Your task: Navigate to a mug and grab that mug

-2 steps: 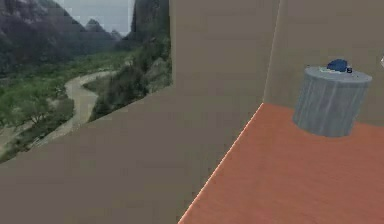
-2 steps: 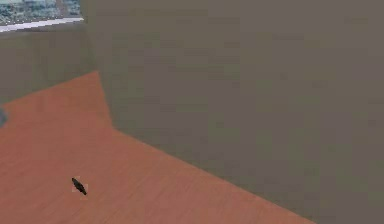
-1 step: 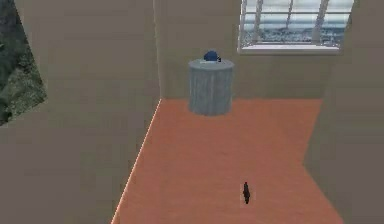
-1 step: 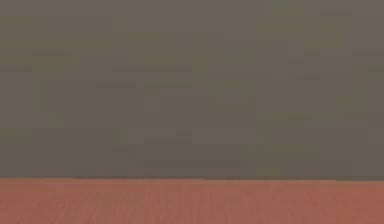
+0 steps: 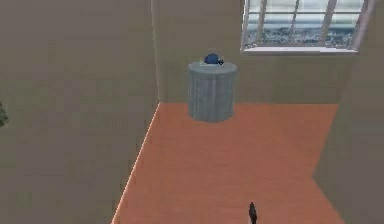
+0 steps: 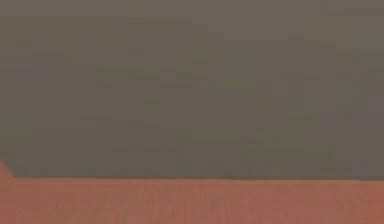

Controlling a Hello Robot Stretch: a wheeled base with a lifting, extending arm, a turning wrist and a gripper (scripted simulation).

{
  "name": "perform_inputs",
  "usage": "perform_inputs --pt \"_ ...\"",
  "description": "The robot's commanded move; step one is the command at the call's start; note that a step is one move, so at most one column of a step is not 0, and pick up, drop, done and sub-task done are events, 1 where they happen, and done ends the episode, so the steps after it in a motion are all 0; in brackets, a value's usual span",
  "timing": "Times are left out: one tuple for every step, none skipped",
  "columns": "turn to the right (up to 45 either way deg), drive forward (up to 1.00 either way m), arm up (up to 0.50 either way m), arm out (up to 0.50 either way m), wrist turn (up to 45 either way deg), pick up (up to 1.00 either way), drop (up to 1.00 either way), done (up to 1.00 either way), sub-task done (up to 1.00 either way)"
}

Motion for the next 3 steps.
perform_inputs --pt "-3.0 0.00 0.00 0.00 0.0 0.00 0.00 0.00 0.00" --pt "0.0 1.00 0.00 0.00 0.0 0.00 0.00 0.00 0.00" --pt "-6.0 0.00 0.00 0.00 0.0 0.00 0.00 0.00 0.00"
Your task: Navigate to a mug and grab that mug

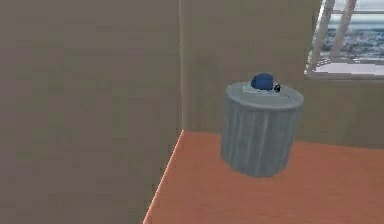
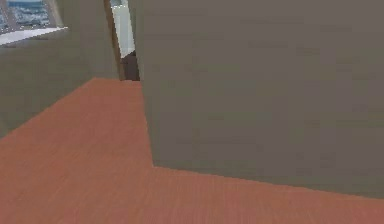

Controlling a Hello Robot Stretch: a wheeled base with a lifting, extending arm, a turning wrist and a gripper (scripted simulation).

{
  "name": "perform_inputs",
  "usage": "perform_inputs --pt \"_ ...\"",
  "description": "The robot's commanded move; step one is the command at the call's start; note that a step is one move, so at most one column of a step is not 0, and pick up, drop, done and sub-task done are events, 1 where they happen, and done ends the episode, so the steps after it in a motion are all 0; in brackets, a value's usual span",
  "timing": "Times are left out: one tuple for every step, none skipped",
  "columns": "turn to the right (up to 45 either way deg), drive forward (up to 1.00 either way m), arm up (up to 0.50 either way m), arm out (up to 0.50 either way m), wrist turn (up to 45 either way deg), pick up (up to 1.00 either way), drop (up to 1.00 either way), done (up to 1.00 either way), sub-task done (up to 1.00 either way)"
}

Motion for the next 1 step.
perform_inputs --pt "0.0 0.35 0.00 0.00 0.0 0.00 0.00 0.00 0.00"
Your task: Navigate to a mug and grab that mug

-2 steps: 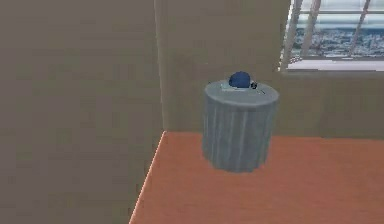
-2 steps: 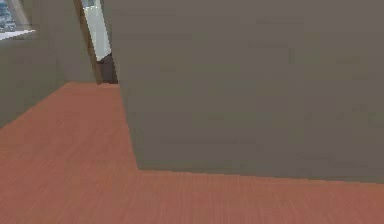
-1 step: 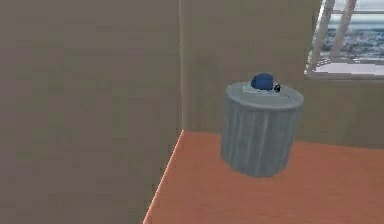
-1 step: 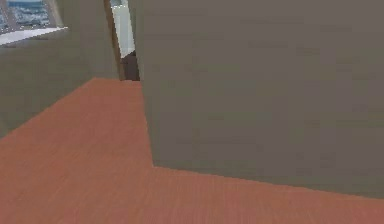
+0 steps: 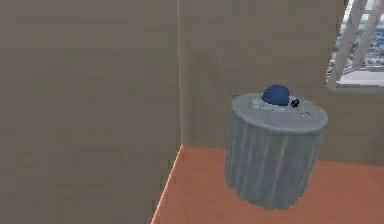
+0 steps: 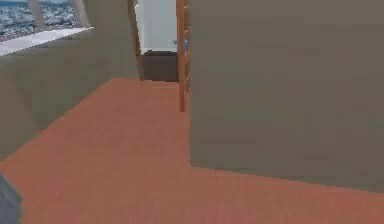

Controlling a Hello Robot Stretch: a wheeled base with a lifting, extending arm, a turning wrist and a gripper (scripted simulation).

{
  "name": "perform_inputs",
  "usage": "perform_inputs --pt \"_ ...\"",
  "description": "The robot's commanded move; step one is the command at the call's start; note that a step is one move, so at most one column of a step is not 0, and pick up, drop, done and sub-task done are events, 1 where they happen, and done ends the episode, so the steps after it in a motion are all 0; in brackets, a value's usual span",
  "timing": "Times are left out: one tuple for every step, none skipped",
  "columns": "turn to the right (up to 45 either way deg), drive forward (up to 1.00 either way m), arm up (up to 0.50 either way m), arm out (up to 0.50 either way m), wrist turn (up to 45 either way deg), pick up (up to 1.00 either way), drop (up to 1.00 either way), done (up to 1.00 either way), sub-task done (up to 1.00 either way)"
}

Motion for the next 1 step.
perform_inputs --pt "45.0 0.00 0.00 0.00 0.0 0.00 0.00 0.00 0.00"
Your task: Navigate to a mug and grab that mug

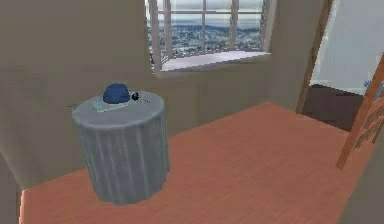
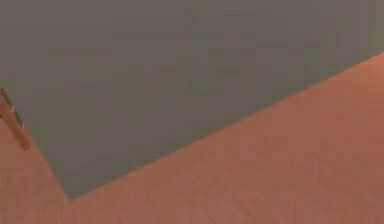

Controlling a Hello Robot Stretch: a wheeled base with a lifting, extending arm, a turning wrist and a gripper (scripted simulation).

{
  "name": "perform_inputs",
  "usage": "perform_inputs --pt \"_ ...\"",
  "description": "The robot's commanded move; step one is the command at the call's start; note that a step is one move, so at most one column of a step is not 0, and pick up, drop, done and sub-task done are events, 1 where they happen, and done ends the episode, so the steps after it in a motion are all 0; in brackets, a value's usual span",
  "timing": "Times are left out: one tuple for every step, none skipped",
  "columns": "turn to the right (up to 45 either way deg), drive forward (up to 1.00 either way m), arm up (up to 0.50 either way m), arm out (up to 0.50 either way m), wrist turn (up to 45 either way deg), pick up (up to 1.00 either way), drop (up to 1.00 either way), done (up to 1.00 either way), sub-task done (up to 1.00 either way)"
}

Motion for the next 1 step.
perform_inputs --pt "21.0 0.00 0.00 0.00 0.0 0.00 0.00 0.00 0.00"
